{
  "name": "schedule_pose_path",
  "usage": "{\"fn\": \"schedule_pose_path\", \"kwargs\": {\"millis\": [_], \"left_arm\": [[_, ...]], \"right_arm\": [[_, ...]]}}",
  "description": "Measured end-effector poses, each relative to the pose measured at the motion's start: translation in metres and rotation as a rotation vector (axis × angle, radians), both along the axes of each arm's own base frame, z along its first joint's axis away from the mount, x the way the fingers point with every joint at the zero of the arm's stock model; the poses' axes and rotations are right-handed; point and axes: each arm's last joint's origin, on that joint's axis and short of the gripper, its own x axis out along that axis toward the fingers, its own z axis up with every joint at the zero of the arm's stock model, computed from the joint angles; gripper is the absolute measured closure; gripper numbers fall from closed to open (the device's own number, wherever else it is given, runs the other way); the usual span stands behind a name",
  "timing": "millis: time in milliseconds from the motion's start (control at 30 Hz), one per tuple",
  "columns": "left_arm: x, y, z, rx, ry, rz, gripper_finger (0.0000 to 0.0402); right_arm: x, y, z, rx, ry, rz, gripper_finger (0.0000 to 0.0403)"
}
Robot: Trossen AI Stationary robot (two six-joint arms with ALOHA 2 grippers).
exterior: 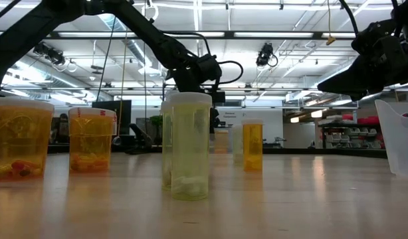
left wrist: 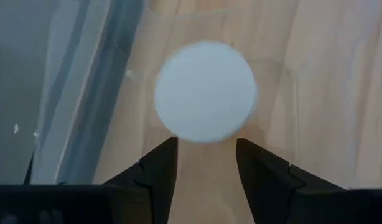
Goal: Pick and place medicine bottles into bin by pill shape (circle, oval)
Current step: Adjust the big orange pill bottle in the transparent bin, then put the big orange pill bottle into the top transparent bin
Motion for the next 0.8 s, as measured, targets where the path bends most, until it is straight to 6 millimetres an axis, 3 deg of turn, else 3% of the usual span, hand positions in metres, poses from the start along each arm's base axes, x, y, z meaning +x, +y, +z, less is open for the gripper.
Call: {"fn": "schedule_pose_path", "kwargs": {"millis": [167, 433, 800], "left_arm": [[-0.006, -0.002, 0.003, -0.014, 0.053, 0.012, 0.023], [-0.017, -0.013, 0.041, -0.011, 0.026, 0.03, 0.023], [-0.016, -0.06, 0.076, -0.013, 0.012, -0.059, 0.023]], "right_arm": [[0.0, 0.0, 0.0, 0.0, 0.0, 0.0, 0.0366], [0.0, 0.0, 0.0, 0.0, 0.0, 0.0, 0.0366], [0.0, 0.0, 0.0, 0.0, 0.0, 0.0, 0.0366]]}}
